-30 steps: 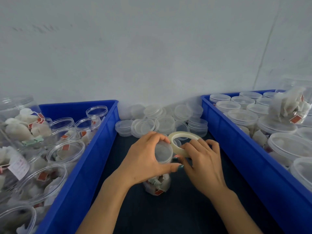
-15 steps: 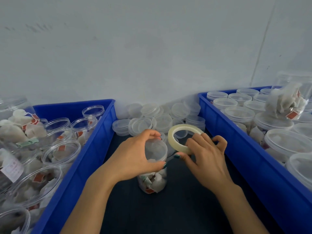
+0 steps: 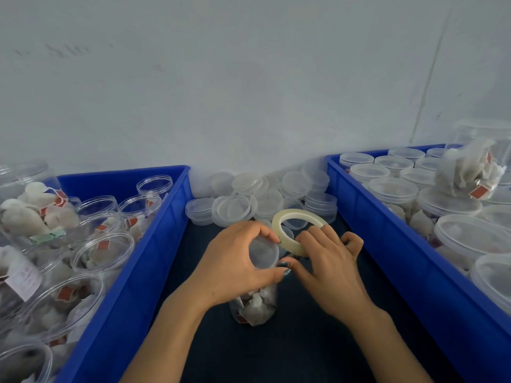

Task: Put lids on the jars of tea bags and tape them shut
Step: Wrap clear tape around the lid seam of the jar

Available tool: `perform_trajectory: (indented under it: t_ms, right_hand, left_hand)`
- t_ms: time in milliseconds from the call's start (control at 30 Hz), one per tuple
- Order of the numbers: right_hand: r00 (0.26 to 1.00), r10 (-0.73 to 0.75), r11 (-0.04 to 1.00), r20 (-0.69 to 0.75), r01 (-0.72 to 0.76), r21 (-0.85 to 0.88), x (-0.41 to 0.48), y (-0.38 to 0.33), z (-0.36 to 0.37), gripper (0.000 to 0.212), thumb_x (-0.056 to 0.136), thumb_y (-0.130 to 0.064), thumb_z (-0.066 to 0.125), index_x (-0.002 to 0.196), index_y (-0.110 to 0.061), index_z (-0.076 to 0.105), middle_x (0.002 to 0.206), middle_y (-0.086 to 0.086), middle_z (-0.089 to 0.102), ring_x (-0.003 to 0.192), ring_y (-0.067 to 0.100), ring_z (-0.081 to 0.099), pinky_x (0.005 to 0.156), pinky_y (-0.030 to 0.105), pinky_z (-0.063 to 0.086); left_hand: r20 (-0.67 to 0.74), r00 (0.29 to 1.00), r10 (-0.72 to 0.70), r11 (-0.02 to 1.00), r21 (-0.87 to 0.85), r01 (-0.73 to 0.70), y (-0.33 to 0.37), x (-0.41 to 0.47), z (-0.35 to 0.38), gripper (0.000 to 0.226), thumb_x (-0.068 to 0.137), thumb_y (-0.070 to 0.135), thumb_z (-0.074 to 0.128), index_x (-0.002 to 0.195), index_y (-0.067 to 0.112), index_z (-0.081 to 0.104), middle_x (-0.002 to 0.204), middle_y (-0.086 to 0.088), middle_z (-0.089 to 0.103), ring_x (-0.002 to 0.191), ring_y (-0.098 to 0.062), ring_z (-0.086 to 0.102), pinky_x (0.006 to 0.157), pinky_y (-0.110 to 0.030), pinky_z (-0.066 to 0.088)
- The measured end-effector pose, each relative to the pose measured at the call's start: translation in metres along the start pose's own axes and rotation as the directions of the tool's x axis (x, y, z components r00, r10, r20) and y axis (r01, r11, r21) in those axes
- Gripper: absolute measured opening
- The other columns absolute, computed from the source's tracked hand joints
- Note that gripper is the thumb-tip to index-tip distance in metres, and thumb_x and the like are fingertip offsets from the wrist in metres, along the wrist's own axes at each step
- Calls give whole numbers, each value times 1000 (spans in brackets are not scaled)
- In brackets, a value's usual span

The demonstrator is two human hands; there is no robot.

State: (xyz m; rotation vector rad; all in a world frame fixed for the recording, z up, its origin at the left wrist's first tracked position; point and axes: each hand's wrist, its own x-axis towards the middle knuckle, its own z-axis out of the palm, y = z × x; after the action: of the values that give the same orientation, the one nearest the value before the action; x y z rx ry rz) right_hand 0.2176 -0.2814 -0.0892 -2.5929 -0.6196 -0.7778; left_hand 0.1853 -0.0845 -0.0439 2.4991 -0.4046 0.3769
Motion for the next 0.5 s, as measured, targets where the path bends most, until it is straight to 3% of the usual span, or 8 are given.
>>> perform_trajectory:
  t_ms: [67, 167, 267, 367, 433, 500]
  right_hand:
    - [999, -37, 999, 32, 36, 36, 1, 5, -3, 32, 94, -57, 29, 87, -33, 50, 89, -19, 46, 89, 6, 42, 78, 34, 19]
    - [997, -62, 995, 39, 59, 83, 1, 6, -8, 24, 99, -45, 28, 87, -36, 47, 88, -20, 46, 86, 3, 41, 76, 34, 17]
    - [997, -66, 997, 42, 63, 53, 1, 4, -9, 23, 97, -44, 29, 92, -35, 50, 92, -20, 46, 90, 4, 42, 78, 33, 17]
    - [998, -69, 998, 9, 69, 10, -1, 4, -8, 9, 95, -38, 50, 97, -32, 57, 97, -18, 51, 94, 9, 48, 81, 33, 20]
    - [995, -86, 996, -49, 85, -40, -1, 4, -6, 10, 90, -39, 65, 93, -30, 62, 95, -15, 55, 93, 11, 53, 84, 34, 22]
    - [990, -81, 994, -112, 73, -76, -1, 5, -6, 26, 90, -52, 59, 84, -27, 63, 90, -13, 57, 89, 13, 55, 85, 36, 24]
  left_hand:
    - [0, 1000, 31, 999, 32, -30, -1, -3, -1, 49, 70, 67, 68, 113, 44, 56, 130, 31, 43, 124, 9, 38, 108, -29, 38]
    - [-5, 998, -61, 983, 174, 61, -2, -7, -4, 75, 69, 77, 50, 133, 40, 38, 142, 14, 23, 133, -3, 22, 112, -30, 22]
    - [-58, 980, -189, 908, 370, 197, -1, -10, -8, 92, 65, 88, 34, 139, 35, 30, 135, 9, 31, 127, -10, 32, 103, -28, 31]
    - [-66, 980, -189, 916, 348, 200, -2, -12, -11, 89, 63, 90, 43, 138, 42, 38, 132, 18, 36, 124, -4, 38, 85, -23, 40]
    - [-30, 984, -178, 945, 273, 179, -5, -13, -13, 88, 66, 83, 57, 142, 45, 39, 137, 24, 37, 125, 2, 37, 88, -21, 39]
    - [18, 985, -169, 968, 191, 163, -8, -13, -16, 90, 67, 76, 66, 147, 44, 39, 143, 29, 36, 123, 7, 37, 93, -18, 36]
